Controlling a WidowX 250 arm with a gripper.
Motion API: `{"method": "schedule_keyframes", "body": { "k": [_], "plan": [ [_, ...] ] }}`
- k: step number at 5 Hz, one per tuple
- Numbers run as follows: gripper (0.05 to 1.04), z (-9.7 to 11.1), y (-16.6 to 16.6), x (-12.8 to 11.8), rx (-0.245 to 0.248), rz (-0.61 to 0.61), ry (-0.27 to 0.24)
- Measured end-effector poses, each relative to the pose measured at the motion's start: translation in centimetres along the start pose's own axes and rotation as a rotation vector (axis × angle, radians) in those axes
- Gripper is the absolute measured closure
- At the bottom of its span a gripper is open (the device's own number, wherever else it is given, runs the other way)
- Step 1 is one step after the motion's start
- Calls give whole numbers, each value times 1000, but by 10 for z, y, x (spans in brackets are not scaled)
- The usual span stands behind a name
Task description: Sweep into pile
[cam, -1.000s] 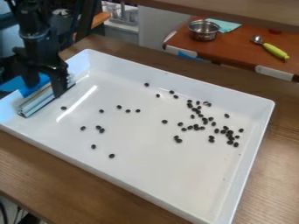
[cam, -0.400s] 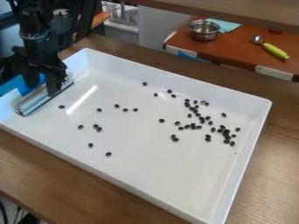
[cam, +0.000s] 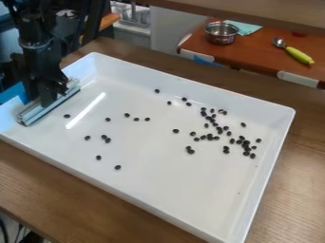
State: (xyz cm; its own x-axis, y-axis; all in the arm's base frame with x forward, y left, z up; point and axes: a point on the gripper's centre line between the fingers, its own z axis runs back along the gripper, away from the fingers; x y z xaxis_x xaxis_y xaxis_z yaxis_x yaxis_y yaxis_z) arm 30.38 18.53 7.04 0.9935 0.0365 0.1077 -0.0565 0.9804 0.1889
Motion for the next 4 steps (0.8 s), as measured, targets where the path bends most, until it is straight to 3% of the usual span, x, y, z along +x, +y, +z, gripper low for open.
{"method": "schedule_keyframes", "body": {
  "k": [3,4],
  "plan": [
    [764,17,-56,-24,-108,-86,50],
    [764,17,-78,-24,-94,-97,60]
  ]
}}
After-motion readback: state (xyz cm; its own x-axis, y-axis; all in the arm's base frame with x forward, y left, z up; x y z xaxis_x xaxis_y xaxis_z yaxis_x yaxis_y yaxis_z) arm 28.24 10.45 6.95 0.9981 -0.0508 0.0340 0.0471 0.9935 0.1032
